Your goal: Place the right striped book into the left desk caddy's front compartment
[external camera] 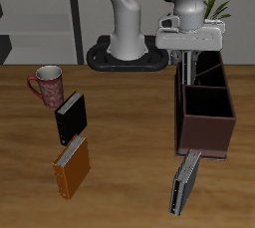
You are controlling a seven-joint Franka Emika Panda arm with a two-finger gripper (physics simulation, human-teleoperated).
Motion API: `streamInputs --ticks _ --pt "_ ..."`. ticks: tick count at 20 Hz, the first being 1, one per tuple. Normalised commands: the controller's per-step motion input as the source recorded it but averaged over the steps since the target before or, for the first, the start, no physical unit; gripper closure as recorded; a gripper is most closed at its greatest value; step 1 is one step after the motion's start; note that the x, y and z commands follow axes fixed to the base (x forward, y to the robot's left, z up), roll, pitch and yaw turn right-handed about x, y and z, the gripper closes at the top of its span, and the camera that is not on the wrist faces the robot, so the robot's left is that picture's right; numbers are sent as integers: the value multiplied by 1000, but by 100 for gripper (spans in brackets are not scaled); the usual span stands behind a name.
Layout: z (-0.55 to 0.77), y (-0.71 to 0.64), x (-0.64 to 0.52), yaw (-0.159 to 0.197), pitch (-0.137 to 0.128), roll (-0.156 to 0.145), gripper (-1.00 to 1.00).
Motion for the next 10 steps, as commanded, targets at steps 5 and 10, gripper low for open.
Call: streamInputs --ticks 5,10 --pt "-137 40 36 -11 27 12 100" --pt "-132 45 -2 0 25 16 100"
